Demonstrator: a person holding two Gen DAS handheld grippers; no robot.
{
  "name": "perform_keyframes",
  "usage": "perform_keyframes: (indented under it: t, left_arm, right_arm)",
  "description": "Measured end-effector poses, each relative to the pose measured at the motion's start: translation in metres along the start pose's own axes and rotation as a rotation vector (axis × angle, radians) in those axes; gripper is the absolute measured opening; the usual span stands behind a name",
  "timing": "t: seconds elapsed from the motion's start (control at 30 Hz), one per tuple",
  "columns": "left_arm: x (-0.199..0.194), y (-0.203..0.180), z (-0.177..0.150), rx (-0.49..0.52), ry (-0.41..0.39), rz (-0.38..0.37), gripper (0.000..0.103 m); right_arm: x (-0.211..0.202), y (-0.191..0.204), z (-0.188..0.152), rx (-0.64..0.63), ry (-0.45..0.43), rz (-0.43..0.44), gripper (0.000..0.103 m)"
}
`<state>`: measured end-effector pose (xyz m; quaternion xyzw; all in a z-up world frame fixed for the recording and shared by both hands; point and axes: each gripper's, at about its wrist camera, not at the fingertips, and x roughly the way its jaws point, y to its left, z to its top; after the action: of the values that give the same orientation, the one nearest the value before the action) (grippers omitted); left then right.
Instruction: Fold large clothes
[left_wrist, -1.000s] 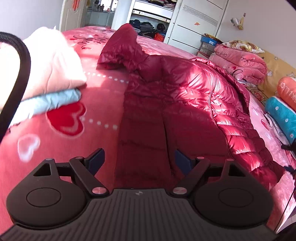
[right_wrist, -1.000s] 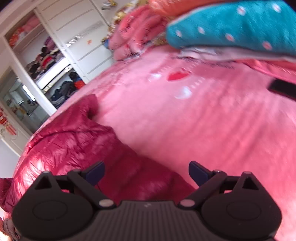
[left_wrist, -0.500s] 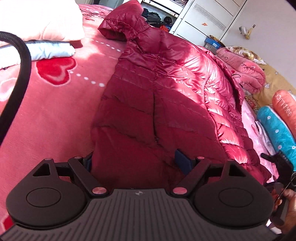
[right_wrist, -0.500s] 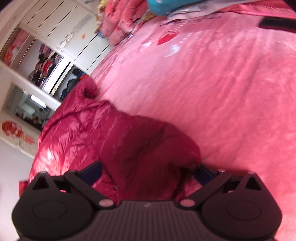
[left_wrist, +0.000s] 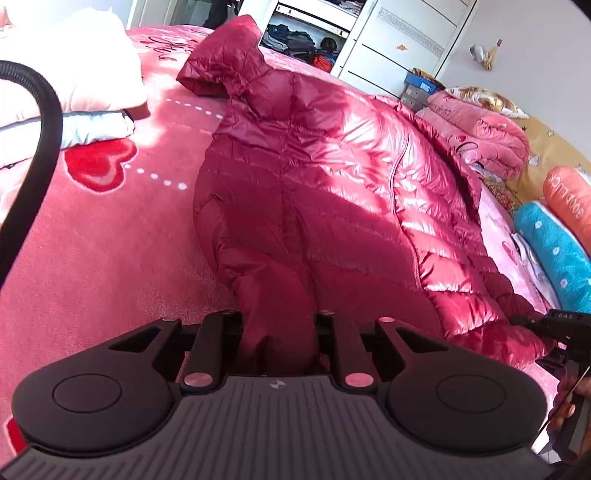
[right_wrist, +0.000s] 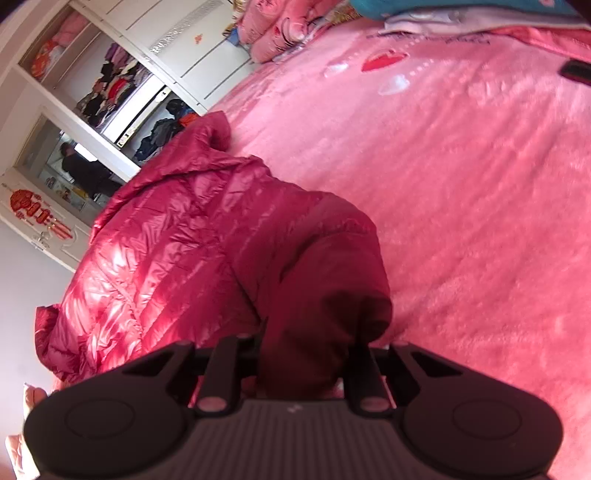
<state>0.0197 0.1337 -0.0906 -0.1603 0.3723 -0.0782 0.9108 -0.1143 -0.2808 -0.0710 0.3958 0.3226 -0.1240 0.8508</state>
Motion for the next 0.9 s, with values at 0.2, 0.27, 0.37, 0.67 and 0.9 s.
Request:
perform_keyframes:
  t: [0.2,0.27,0.37,0.67,0.9]
  left_arm:
    - [-0.027,0.004,0.010,-0.010,-0.045,-0.019,0.014]
    - [-0.037,0.004,0.013,-0.008,-0.057,-0.027,0.014]
    - [-0.054,0.008,0.016,-0.006,-0.076,-0.039,0.014]
    - [-0.095,0.017,0.022,0.021,-0.109,-0.073,0.014]
    - [-0.105,0.020,0.010,0.053,-0.074,-0.085,0.014]
  right_arm:
    - [-0.027,0.026,-0.006,-0.101,-0.043,0.020,0.009]
    - [-0.037,0.036,-0.007,-0.135,-0.053,0.025,0.009]
    - [-0.050,0.045,-0.010,-0.174,-0.064,0.038,0.008]
    - [-0.096,0.054,-0.021,-0.251,-0.079,0.082,0.008]
    - [-0.131,0.046,-0.038,-0.274,-0.062,0.110,0.007]
